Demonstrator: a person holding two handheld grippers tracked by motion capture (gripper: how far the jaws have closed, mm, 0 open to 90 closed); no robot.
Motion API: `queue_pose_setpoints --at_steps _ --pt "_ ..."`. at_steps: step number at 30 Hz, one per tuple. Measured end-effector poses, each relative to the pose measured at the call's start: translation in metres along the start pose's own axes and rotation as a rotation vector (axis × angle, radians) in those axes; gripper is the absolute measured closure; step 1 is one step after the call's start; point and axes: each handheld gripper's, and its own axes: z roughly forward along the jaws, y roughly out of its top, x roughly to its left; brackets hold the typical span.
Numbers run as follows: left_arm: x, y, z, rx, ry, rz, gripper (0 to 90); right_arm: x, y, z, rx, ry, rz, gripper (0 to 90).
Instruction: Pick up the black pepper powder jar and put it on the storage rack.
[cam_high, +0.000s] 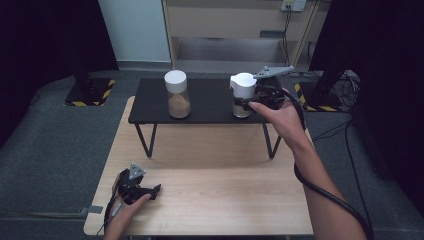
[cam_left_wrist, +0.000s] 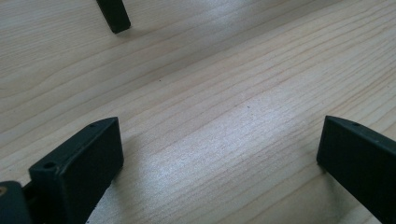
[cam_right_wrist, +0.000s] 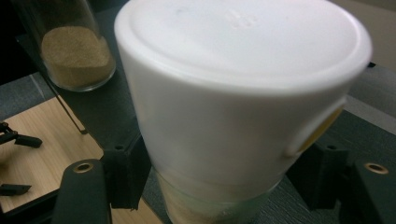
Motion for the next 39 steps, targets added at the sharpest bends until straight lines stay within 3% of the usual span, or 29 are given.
queue_pose_setpoints --at_steps 12,27,31,39 --pt "0.0 0.0 0.0 0.0 0.0 0.0 0.0 -0.001 0.0 -0.003 0.008 0.006 -0.021 31.0" --pt "0.0 0.0 0.0 0.0 0.0 -0.001 0.0 -0.003 -0.003 -0.003 -0.003 0.011 -0.013 29.5" --pt "0.0 0.0 0.0 0.0 0.0 -0.001 0.0 -0.004 -0.003 -0.003 -0.007 0.018 -0.01 21.5" --pt "0.0 0.0 0.0 0.0 -0.001 -0.001 0.0 0.0 -0.008 -0.012 -0.021 -0.024 -0.026 8.0"
